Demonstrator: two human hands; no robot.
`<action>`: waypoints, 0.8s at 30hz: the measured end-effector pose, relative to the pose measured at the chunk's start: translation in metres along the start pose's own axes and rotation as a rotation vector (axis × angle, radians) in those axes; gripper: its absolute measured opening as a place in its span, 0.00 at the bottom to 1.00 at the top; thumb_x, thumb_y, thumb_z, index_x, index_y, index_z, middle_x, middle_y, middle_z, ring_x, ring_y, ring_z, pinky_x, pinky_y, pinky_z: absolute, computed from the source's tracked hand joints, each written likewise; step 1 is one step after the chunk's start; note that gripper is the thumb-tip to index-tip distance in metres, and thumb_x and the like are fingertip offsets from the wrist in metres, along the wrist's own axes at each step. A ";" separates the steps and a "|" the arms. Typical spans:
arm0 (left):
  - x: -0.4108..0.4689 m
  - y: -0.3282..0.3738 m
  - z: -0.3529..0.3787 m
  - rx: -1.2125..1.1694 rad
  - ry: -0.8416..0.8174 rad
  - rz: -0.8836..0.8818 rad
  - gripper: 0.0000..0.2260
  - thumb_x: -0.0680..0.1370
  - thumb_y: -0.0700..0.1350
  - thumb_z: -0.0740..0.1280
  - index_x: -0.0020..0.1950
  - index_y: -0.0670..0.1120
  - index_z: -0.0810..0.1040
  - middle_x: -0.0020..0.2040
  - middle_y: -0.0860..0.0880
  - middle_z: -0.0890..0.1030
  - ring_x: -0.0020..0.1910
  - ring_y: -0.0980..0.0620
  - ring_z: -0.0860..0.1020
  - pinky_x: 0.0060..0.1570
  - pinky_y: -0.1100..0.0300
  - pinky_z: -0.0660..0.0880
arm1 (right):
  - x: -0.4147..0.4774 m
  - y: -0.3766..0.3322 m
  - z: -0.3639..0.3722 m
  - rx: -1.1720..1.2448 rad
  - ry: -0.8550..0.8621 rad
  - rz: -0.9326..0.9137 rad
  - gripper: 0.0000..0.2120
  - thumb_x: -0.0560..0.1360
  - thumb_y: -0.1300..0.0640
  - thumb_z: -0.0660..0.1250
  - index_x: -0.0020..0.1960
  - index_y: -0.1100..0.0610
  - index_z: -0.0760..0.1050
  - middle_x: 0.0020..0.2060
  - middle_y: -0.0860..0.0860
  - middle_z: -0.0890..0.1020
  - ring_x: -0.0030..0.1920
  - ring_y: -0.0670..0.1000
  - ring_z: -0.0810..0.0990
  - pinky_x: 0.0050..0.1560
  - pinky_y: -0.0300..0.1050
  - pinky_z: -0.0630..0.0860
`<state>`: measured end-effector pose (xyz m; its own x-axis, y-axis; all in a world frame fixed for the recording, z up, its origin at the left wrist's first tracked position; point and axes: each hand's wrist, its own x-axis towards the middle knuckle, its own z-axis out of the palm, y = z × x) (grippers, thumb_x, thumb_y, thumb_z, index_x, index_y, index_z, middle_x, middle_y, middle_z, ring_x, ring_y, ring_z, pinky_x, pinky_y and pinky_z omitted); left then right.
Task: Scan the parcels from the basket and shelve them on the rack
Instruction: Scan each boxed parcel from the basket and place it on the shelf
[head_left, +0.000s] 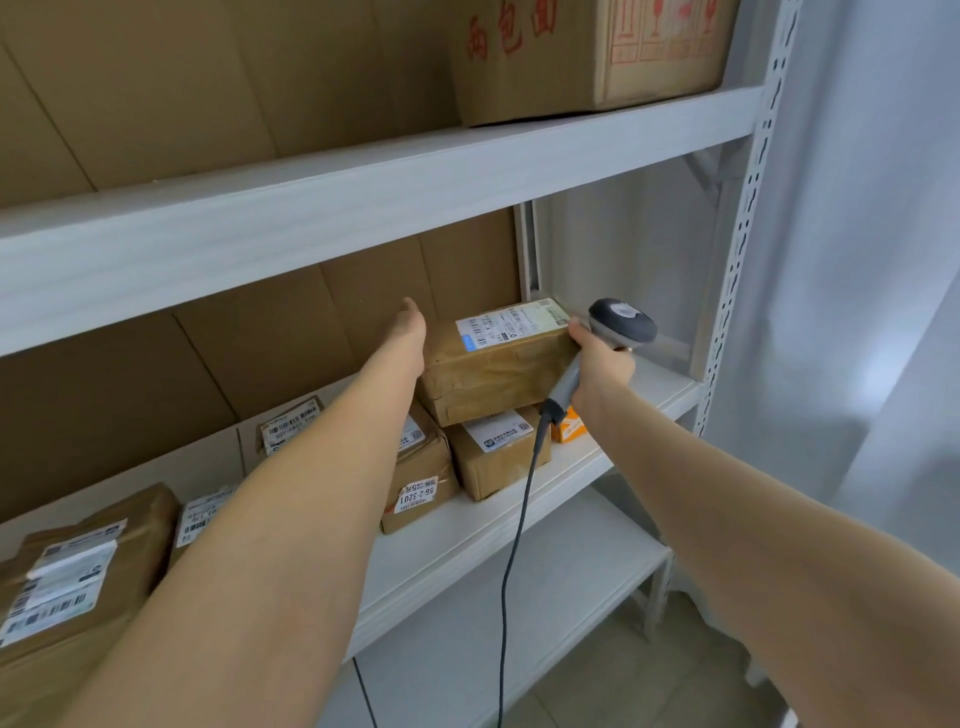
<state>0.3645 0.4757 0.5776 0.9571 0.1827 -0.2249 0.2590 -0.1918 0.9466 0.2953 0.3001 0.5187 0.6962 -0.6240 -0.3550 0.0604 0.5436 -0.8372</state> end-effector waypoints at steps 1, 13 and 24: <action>0.000 -0.001 0.002 -0.022 -0.041 -0.011 0.22 0.82 0.57 0.53 0.68 0.44 0.71 0.56 0.46 0.77 0.56 0.46 0.77 0.59 0.50 0.75 | 0.000 -0.001 0.001 -0.005 0.004 -0.013 0.31 0.68 0.50 0.78 0.66 0.54 0.69 0.50 0.49 0.76 0.53 0.54 0.76 0.63 0.55 0.74; 0.014 -0.032 0.011 0.120 -0.049 0.132 0.37 0.78 0.42 0.66 0.79 0.51 0.46 0.78 0.45 0.54 0.74 0.45 0.60 0.69 0.51 0.64 | -0.010 0.028 -0.016 -0.247 -0.135 -0.012 0.16 0.70 0.50 0.76 0.50 0.56 0.74 0.43 0.52 0.80 0.45 0.55 0.81 0.38 0.48 0.81; -0.015 -0.025 0.011 -0.065 -0.113 -0.113 0.22 0.76 0.39 0.66 0.69 0.41 0.65 0.61 0.41 0.73 0.60 0.41 0.73 0.57 0.39 0.74 | -0.015 0.013 0.001 -0.142 -0.229 -0.047 0.16 0.72 0.50 0.75 0.54 0.53 0.73 0.43 0.49 0.82 0.51 0.55 0.83 0.57 0.54 0.79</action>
<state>0.3448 0.4671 0.5545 0.9317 0.0893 -0.3520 0.3606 -0.1132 0.9258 0.2861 0.3172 0.5138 0.8395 -0.4948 -0.2247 0.0064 0.4226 -0.9063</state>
